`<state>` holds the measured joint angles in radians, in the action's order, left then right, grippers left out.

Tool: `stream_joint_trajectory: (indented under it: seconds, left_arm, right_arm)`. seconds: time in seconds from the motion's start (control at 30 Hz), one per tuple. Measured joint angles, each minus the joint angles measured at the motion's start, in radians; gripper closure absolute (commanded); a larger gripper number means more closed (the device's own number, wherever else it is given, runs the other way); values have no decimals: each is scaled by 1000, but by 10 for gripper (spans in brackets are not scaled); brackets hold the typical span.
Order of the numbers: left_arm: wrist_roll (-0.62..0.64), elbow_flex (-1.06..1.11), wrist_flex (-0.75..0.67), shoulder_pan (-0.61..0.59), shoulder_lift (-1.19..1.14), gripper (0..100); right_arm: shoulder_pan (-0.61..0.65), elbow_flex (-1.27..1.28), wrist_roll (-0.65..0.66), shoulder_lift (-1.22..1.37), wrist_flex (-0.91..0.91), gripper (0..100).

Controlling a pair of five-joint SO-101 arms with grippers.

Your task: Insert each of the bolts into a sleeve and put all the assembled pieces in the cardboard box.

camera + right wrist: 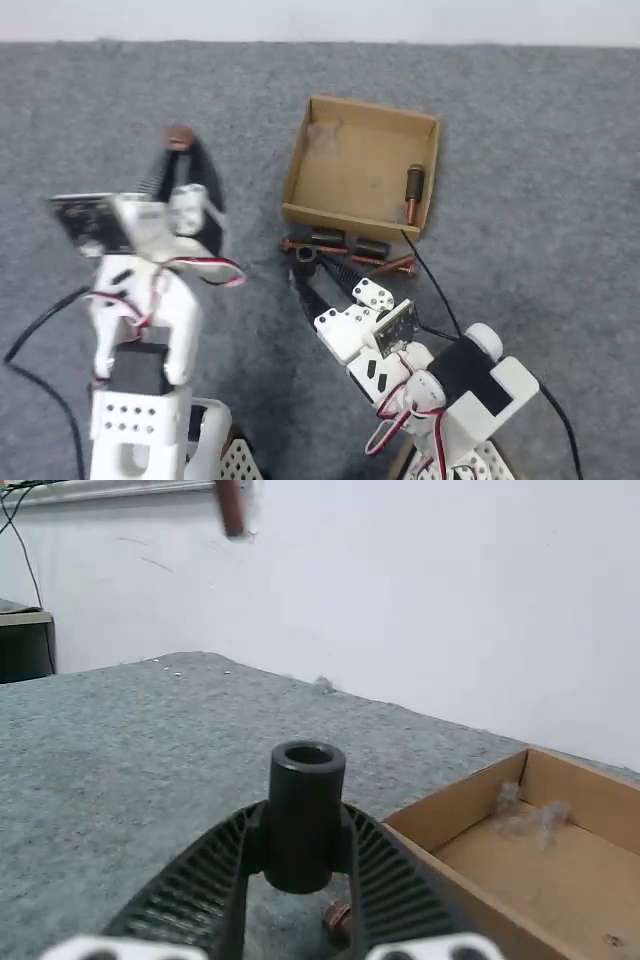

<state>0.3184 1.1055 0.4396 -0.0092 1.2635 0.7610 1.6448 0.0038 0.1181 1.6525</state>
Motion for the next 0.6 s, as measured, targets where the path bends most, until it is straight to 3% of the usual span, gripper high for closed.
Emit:
stream_joint_trajectory:
  seconds: [0.2, 0.6]
  left_arm:
    - [-2, 63, 0, 173, 0, 989]
    - [-2, 127, 0, 318, 0, 989]
  right_arm:
    - [0, 0, 0, 0, 0, 991]
    - [0, 0, 0, 0, 0, 991]
